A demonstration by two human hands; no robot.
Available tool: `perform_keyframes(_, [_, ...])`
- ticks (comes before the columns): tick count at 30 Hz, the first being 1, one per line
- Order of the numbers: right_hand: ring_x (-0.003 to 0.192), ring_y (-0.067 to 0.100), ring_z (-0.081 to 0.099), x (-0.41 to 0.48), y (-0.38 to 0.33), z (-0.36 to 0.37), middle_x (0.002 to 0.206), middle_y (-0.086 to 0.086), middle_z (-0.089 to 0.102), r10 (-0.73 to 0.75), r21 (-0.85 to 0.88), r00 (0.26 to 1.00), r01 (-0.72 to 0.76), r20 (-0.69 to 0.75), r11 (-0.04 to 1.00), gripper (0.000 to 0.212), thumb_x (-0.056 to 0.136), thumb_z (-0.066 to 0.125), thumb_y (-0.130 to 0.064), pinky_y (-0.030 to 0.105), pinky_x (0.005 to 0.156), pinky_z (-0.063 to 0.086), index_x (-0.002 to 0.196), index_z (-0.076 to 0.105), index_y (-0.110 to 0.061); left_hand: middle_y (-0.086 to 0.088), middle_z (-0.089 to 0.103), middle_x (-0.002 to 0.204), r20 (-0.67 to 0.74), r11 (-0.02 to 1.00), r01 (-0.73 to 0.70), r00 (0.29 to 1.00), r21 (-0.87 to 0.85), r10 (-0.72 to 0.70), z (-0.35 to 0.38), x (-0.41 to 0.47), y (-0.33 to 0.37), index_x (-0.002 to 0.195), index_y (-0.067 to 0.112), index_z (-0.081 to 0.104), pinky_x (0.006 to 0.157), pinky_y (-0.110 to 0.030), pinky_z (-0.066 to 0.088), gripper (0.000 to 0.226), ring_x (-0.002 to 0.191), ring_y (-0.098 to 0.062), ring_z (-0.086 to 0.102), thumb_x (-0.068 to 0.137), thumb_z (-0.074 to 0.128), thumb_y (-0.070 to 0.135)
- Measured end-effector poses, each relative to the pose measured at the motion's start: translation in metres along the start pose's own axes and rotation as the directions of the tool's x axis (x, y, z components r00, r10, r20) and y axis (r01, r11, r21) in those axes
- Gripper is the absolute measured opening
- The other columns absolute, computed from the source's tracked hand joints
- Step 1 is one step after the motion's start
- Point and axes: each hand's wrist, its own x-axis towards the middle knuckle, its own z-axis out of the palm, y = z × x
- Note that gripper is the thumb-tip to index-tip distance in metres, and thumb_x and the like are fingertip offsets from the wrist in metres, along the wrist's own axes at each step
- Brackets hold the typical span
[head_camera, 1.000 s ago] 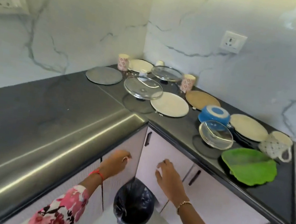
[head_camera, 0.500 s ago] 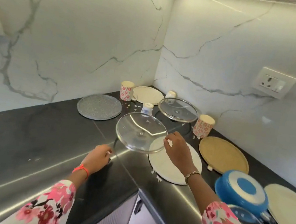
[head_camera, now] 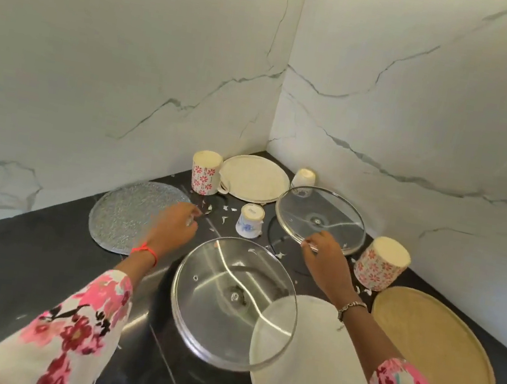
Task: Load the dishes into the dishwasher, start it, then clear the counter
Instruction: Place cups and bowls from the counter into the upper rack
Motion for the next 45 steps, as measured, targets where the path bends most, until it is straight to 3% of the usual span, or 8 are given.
perform_keyframes(6, [0.103, 0.019, 0.054, 0.045, 0.01, 0.016, 0.11, 0.012, 0.059, -0.077, -0.07, 0.995, 0.081, 0.061, 0.994, 0.022, 0.095, 0.048, -0.015, 0.025, 0.087, 0.045, 0.104, 0.063, -0.002, -0.012, 0.045, 0.129, 0.404, 0.973, -0.232, 0.89, 0.002, 0.211, 0.048, 0.069, 0.027, 0.128, 0.008, 0.044, 0.105, -0.035, 0.034, 0.058, 0.119, -0.025, 0.041, 0.077, 0.07, 0.018])
perform_keyframes(16, [0.086, 0.016, 0.056, 0.096, 0.023, 0.024, 0.098, 0.009, 0.059, -0.071, 0.02, 0.997, 0.071, 0.036, 0.997, 0.02, 0.094, 0.05, -0.017, 0.022, 0.08, 0.045, 0.099, 0.064, -0.002, -0.004, 0.026, 0.148, 0.644, 0.926, -0.362, 0.735, 0.11, 0.211, 0.086, 0.11, 0.054, 0.14, 0.017, 0.029, 0.109, -0.039, 0.03, 0.077, 0.133, -0.025, 0.028, 0.076, 0.07, 0.019])
perform_keyframes(21, [0.086, 0.015, 0.054, 0.121, 0.031, 0.025, 0.1, 0.007, 0.058, -0.068, 0.038, 0.998, 0.067, 0.019, 0.997, 0.021, 0.095, 0.05, -0.021, 0.021, 0.076, 0.043, 0.1, 0.063, -0.005, -0.005, 0.048, 0.126, 0.661, 0.942, -0.321, 0.729, 0.099, 0.18, 0.083, 0.127, 0.061, 0.124, 0.013, 0.046, 0.09, -0.029, 0.038, 0.06, 0.113, -0.023, 0.046, 0.071, 0.074, 0.014])
perform_keyframes(24, [0.092, 0.017, 0.055, 0.143, 0.036, 0.023, 0.103, 0.007, 0.058, -0.073, 0.036, 0.997, 0.073, -0.014, 0.997, 0.022, 0.095, 0.05, -0.021, 0.023, 0.077, 0.042, 0.103, 0.062, -0.005, -0.002, 0.049, 0.119, 0.636, 0.953, -0.292, 0.751, 0.082, 0.176, 0.076, 0.137, 0.058, 0.119, 0.014, 0.049, 0.082, -0.024, 0.034, 0.055, 0.101, -0.014, 0.042, 0.071, 0.076, 0.016])
perform_keyframes(29, [0.111, 0.026, 0.049, 0.201, 0.044, 0.025, 0.122, 0.012, 0.05, 0.001, -0.016, 1.0, 0.0, 0.014, 1.0, 0.034, 0.094, 0.049, -0.021, 0.033, 0.087, 0.043, 0.123, 0.052, -0.004, 0.002, 0.046, 0.127, 0.585, 0.963, -0.253, 0.796, 0.086, 0.157, 0.067, 0.153, 0.048, 0.125, 0.02, 0.044, 0.094, -0.03, 0.038, 0.06, 0.114, -0.016, 0.04, 0.073, 0.074, 0.026])
perform_keyframes(37, [0.129, 0.038, 0.037, 0.285, 0.068, 0.062, 0.143, 0.018, 0.028, 0.152, -0.159, 0.941, -0.108, 0.303, 0.981, 0.061, 0.092, 0.054, -0.027, 0.044, 0.106, 0.036, 0.144, 0.027, -0.012, 0.005, 0.043, 0.134, 0.547, 0.973, -0.213, 0.827, 0.094, 0.128, 0.064, 0.173, 0.036, 0.128, 0.024, 0.042, 0.099, -0.029, 0.036, 0.063, 0.118, -0.013, 0.039, 0.074, 0.074, 0.028])
perform_keyframes(40, [0.123, 0.036, 0.043, 0.297, 0.071, 0.074, 0.137, 0.019, 0.037, 0.151, -0.167, 0.922, -0.096, 0.356, 0.981, 0.065, 0.084, 0.064, -0.026, 0.042, 0.103, 0.04, 0.14, 0.034, -0.008, 0.007, 0.043, 0.132, 0.536, 0.973, -0.21, 0.835, 0.093, 0.128, 0.065, 0.176, 0.032, 0.128, 0.026, 0.042, 0.098, -0.027, 0.035, 0.063, 0.116, -0.011, 0.039, 0.074, 0.073, 0.029])
perform_keyframes(45, [0.109, 0.034, 0.053, 0.302, 0.063, 0.064, 0.126, 0.018, 0.048, 0.162, -0.093, 0.937, -0.14, 0.31, 0.986, 0.051, 0.078, 0.071, -0.018, 0.038, 0.089, 0.048, 0.121, 0.05, -0.004, 0.008, 0.044, 0.13, 0.523, 0.978, -0.196, 0.842, 0.075, 0.129, 0.06, 0.172, 0.03, 0.125, 0.027, 0.043, 0.097, -0.025, 0.035, 0.061, 0.114, -0.008, 0.04, 0.073, 0.074, 0.029])
